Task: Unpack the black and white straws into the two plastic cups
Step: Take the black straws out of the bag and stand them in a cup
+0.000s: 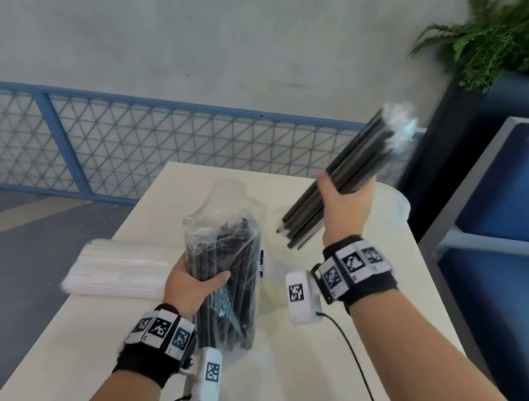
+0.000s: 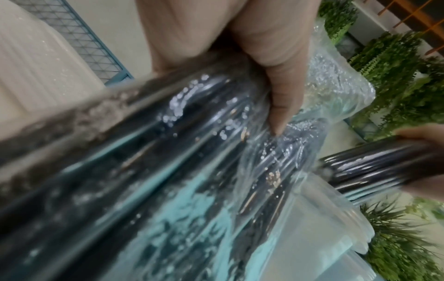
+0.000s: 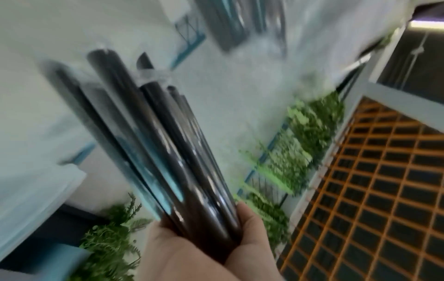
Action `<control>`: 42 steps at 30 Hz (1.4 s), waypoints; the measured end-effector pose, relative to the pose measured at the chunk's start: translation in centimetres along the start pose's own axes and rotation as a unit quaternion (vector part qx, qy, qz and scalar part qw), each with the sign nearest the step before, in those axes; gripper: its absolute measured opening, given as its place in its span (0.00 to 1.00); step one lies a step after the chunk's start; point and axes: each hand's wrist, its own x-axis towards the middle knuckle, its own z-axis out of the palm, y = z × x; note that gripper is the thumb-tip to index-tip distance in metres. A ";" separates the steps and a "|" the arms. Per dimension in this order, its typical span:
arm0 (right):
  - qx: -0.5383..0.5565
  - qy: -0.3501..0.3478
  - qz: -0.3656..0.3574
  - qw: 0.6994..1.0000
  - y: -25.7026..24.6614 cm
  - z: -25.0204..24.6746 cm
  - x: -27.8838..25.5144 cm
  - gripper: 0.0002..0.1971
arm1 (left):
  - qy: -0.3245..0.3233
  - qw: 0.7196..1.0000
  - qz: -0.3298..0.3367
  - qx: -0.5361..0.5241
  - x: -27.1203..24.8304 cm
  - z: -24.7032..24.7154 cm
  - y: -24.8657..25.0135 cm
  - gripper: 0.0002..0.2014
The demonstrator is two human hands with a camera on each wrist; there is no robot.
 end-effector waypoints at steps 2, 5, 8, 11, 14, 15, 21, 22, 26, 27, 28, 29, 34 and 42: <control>-0.044 -0.045 0.009 0.998 2.1 -0.2 -1.0 0.20 | -0.008 1.000 0.003 -0.003 -0.3 0.2 0.1 0.20; -0.062 -0.065 0.026 0.996 4.2 -0.7 -1.6 0.21 | -0.016 1.000 -0.001 -0.018 -0.4 0.4 0.1 0.20; -0.075 -0.071 0.022 0.994 4.8 -1.1 -1.5 0.24 | -0.020 1.000 0.003 -0.021 -0.5 0.4 -0.2 0.19; -0.069 -0.081 0.017 0.994 4.7 -1.1 -1.4 0.27 | -0.021 0.999 -0.001 -0.025 -0.4 0.4 -0.4 0.22; -0.129 -0.046 -0.044 0.990 3.9 -1.2 -1.6 0.26 | -0.027 0.999 0.000 -0.023 -0.4 0.5 -0.6 0.24; -0.169 -0.037 -0.115 0.978 3.4 -1.2 -1.9 0.25 | -0.030 0.999 0.004 -0.022 -0.4 0.6 -0.5 0.25; -0.359 -0.259 -0.231 0.866 1.0 -0.5 -6.0 0.18 | -0.041 0.998 0.036 -0.036 -0.7 0.6 -0.5 0.26; -0.392 -0.281 -0.188 0.856 1.3 -0.4 -6.3 0.20 | -0.047 0.997 0.040 -0.040 -0.8 0.6 -0.6 0.27; -0.360 -0.316 -0.068 0.875 1.4 -0.4 -6.9 0.20 | -0.072 0.994 0.059 -0.059 -1.3 0.6 -0.7 0.33; -0.352 -0.316 -0.064 0.879 1.3 -0.4 -6.8 0.20 | -0.078 0.993 0.063 -0.063 -1.4 0.6 -0.7 0.34; -0.347 -0.314 -0.058 0.882 1.2 -0.3 -6.7 0.21 | -0.083 0.992 0.067 -0.066 -1.5 0.5 -0.8 0.35; -0.342 -0.314 -0.049 0.884 1.1 -0.3 -6.6 0.20 | -0.085 0.992 0.068 -0.069 -1.5 0.4 -0.9 0.36; -0.321 -0.374 0.009 0.870 1.5 -0.7 -6.1 0.23 | -0.085 0.992 0.065 -0.068 -1.5 0.2 -1.2 0.38; -0.386 -0.431 -0.004 0.816 1.4 -0.6 -6.2 0.32 | -0.108 0.989 0.083 -0.065 -1.6 0.1 -1.1 0.35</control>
